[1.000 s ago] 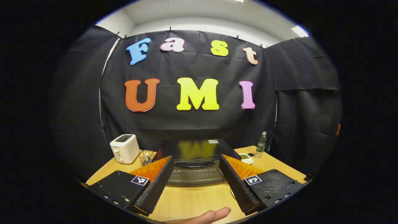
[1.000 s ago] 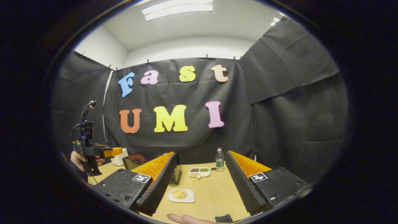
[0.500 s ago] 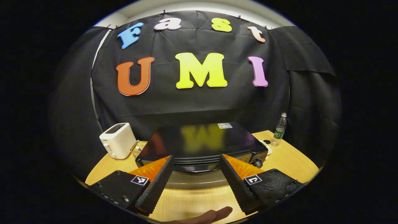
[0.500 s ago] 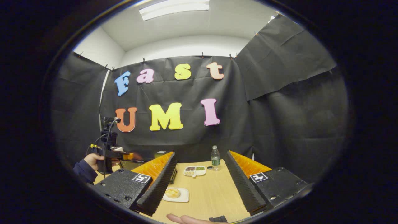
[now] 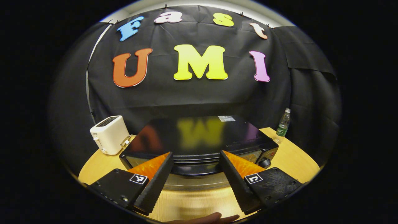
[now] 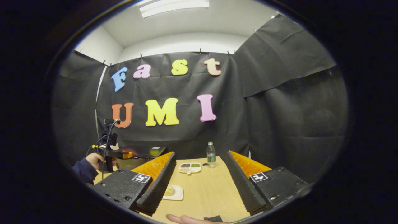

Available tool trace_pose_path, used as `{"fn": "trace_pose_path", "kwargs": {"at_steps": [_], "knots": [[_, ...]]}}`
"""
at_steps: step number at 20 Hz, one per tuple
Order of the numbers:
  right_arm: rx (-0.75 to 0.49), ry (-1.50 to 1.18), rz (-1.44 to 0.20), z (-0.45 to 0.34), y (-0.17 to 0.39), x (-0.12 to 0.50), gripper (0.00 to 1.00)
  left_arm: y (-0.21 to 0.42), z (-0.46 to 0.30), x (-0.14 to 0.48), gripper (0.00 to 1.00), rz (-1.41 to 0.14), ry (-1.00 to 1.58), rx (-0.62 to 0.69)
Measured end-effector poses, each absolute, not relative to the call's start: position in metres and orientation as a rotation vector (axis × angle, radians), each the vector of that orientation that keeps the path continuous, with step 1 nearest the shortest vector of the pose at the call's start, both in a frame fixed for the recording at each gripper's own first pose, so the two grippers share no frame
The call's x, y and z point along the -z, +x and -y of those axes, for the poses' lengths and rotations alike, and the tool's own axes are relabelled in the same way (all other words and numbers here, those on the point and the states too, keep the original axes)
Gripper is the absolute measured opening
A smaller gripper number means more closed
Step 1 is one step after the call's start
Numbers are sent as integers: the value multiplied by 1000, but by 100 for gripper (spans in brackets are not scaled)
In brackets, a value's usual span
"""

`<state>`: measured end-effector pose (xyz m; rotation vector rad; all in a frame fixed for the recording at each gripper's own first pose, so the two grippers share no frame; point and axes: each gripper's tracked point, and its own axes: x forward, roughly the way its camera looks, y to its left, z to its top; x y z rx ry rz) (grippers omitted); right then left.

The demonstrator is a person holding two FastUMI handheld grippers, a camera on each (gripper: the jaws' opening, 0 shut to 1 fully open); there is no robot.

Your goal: Open the electric oven with the left hand, put the food in, and close the electric oven.

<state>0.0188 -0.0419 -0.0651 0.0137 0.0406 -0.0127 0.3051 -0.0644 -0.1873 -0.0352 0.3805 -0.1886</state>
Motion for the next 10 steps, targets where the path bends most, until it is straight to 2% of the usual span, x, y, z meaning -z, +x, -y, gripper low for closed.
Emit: {"fn": "trace_pose_path", "kwargs": {"at_steps": [10], "knots": [[-3,-1,-31,36,6,63,98,271,64,193,99,-401,-47,172]]}}
